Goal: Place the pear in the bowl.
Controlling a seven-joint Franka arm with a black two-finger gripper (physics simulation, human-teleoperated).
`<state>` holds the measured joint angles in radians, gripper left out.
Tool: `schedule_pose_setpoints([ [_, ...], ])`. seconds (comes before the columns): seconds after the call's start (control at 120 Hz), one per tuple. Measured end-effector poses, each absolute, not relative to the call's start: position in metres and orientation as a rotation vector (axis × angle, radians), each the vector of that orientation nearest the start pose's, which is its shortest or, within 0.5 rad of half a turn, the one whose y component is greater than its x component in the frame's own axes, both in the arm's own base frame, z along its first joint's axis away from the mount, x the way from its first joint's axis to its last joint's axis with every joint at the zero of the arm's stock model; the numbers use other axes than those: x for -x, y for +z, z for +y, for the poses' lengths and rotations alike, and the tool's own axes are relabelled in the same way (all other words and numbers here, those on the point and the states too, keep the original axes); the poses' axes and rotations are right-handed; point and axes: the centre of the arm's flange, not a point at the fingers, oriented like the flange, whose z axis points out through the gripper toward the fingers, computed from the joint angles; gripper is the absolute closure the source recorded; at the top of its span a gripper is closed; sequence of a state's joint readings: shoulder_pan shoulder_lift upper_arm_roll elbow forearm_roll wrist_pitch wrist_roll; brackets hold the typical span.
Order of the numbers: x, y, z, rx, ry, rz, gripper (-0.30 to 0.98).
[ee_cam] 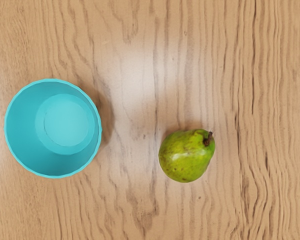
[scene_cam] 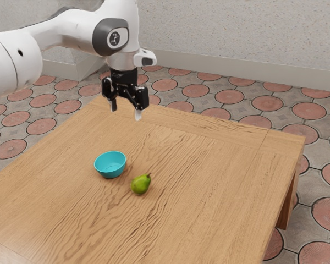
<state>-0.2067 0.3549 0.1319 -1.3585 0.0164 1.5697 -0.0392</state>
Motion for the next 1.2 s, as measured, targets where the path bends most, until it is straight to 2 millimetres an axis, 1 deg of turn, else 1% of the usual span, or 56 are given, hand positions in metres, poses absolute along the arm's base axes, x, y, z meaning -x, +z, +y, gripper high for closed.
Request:
schedule_pose_setpoints([
  [0.083, -0.657, 0.473, -0.071, 3.046, 0.286, 0.085, 0.0],
  [0.25, -0.665, 0.419, -0.082, 3.018, 0.384, 0.108, 0.0],
  [0.417, -0.669, 0.372, -0.087, 2.999, 0.439, 0.134, 0.0],
  [0.517, -0.665, 0.35, -0.092, 2.995, 0.457, 0.178, 0.0],
  [0.625, -0.652, 0.322, -0.097, 2.992, 0.48, 0.233, 0.0],
  [0.692, -0.644, 0.311, -0.101, 2.993, 0.471, 0.272, 0.0],
  [0.733, -0.639, 0.307, -0.104, 2.995, 0.457, 0.298, 0.0],
  [0.775, -0.633, 0.307, -0.106, 2.998, 0.434, 0.327, 0.0],
  [0.908, -0.615, 0.308, -0.104, 3.005, 0.338, 0.406, 0.0],
  [0.95, -0.613, 0.306, -0.104, 3.002, 0.304, 0.432, 0.0],
  [1.025, -0.609, 0.296, -0.101, 2.999, 0.261, 0.473, 0.0],
  [1.2, -0.617, 0.285, -0.089, 2.996, 0.18, 0.521, 0.0],
])
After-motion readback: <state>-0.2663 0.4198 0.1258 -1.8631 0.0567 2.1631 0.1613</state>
